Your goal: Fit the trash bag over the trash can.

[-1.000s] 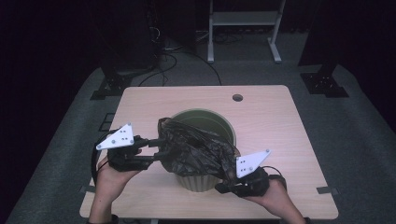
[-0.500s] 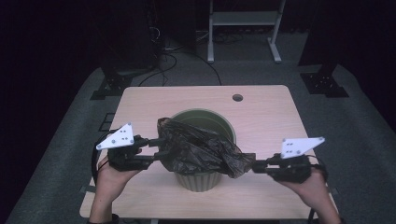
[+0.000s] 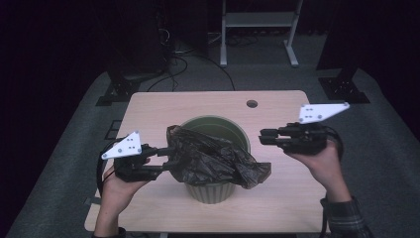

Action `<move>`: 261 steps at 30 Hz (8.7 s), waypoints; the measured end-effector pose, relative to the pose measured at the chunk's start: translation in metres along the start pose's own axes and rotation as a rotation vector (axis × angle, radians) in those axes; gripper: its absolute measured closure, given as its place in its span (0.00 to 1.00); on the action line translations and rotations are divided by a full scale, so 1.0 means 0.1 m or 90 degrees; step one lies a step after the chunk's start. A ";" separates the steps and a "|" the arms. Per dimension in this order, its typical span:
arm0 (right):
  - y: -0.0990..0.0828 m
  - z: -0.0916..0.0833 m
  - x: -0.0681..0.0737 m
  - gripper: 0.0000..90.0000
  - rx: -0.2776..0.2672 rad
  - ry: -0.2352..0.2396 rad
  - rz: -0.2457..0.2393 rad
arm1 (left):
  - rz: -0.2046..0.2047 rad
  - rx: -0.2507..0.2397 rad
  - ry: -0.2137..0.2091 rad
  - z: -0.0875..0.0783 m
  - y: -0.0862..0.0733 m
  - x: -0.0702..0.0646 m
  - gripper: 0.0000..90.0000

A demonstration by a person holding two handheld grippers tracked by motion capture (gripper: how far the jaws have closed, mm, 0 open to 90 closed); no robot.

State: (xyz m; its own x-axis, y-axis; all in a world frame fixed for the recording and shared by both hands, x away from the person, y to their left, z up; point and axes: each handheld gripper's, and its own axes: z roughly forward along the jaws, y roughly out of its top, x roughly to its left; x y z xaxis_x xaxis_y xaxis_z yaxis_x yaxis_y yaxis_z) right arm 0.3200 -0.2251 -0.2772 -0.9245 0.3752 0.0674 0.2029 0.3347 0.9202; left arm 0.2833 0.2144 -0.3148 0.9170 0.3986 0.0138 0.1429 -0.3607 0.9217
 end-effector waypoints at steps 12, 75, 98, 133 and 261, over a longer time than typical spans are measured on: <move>0.02 0.67 -0.01 1.00 0.076 0.062 0.005 | 0.022 -0.011 0.009 -0.13 0.21 0.06 0.59; 0.51 0.18 0.04 0.69 -0.056 -0.026 -0.008 | 0.052 0.023 0.054 0.25 0.65 0.59 1.00; -0.12 0.28 0.33 1.00 0.086 -0.039 -0.010 | 0.000 0.009 0.101 -0.04 0.41 0.72 1.00; -0.12 0.43 -0.48 1.00 0.072 -0.114 0.050 | -0.035 0.040 0.115 0.08 0.19 0.87 1.00; -1.68 0.83 0.29 1.00 0.274 0.007 0.094 | -0.160 0.303 0.080 1.13 -0.85 1.14 1.00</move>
State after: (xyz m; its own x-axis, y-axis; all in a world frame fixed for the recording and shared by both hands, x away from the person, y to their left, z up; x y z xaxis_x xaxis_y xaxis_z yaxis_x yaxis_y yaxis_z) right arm 0.2862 -0.1982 -0.4618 -0.8788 0.4368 0.1922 0.4459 0.6081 0.6568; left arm 0.4178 0.1951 -0.4356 0.7862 0.6079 -0.1111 0.5304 -0.5715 0.6262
